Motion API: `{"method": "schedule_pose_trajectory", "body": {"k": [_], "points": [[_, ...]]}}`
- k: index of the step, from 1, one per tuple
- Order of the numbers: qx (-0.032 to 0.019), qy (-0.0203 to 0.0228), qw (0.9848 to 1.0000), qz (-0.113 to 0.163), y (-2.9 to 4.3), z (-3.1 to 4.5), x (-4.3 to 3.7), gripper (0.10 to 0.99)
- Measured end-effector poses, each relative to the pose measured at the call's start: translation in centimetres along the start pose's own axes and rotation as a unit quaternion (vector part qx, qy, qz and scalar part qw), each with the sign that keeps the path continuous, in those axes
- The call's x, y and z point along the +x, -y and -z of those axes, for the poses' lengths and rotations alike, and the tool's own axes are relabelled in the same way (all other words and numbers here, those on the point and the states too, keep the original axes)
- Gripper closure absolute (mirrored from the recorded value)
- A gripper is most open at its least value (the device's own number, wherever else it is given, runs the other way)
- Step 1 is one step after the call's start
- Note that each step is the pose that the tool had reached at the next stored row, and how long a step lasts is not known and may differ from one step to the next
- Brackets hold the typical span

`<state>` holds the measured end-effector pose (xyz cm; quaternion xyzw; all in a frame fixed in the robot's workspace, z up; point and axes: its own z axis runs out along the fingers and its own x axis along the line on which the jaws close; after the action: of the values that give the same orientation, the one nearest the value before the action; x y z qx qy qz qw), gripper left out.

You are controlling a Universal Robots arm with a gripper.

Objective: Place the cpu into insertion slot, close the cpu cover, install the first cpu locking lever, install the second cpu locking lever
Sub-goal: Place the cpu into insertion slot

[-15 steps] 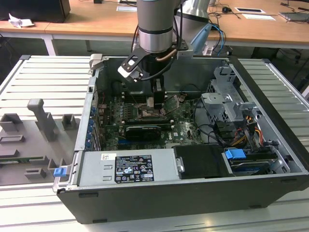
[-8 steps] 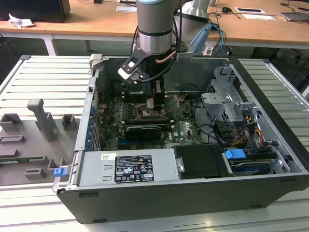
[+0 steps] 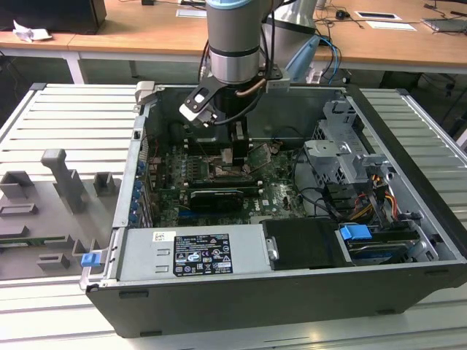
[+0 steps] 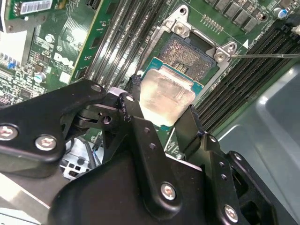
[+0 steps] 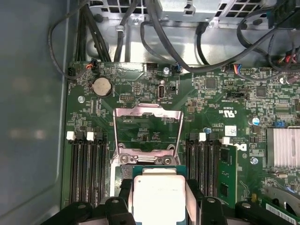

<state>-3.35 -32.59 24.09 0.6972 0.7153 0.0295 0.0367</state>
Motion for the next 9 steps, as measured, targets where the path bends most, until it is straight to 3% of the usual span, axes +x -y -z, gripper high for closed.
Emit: {"method": "schedule_pose_trajectory", "body": {"k": [9], "points": [[0.0,-0.0005,1.0,0.001,0.44,-0.1,0.04,0.549]]}}
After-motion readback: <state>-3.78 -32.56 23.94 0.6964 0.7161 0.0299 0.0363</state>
